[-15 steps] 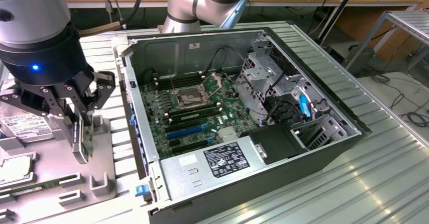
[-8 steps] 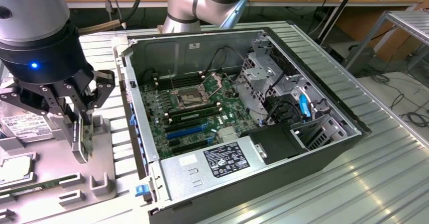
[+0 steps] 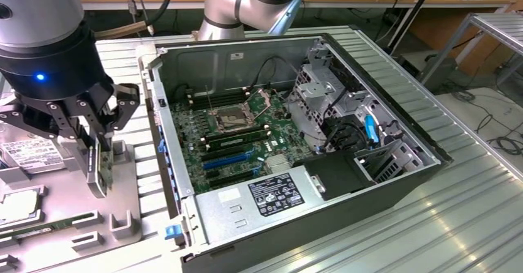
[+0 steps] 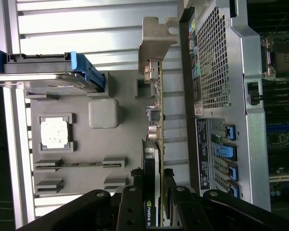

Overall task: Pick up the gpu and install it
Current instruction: 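Pick up the gpu and move the gpu toward the slot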

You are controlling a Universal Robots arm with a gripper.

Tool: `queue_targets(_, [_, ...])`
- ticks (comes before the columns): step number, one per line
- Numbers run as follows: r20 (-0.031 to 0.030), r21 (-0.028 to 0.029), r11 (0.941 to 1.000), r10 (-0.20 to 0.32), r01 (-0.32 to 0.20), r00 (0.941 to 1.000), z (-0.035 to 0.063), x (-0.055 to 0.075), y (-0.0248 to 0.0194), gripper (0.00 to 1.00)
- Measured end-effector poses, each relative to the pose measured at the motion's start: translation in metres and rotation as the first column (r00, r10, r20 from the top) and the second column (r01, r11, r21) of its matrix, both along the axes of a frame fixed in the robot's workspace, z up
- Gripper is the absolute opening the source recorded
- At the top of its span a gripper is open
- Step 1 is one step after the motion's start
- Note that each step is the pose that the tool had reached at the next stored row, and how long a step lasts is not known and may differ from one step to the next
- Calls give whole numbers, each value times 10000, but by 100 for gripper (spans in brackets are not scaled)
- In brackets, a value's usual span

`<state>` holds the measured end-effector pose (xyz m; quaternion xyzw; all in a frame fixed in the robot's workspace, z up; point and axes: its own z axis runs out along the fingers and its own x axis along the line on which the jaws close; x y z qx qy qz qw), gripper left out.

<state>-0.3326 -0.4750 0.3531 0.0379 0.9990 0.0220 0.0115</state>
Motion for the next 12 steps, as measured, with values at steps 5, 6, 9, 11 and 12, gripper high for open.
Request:
queue_targets(5, [-1, 0, 10000, 0, 0, 10000, 18, 0, 0, 27])
queue_targets(6, [-1, 0, 10000, 0, 0, 10000, 23, 0, 0, 27])
queue_targets(9, [0, 0, 10000, 0, 0, 10000, 30, 0, 0, 27])
queue_targets(11, [0, 0, 10000, 0, 0, 10000, 35, 0, 0, 27])
queue_targets(12, [0, 0, 10000, 0, 0, 10000, 37, 0, 0, 27])
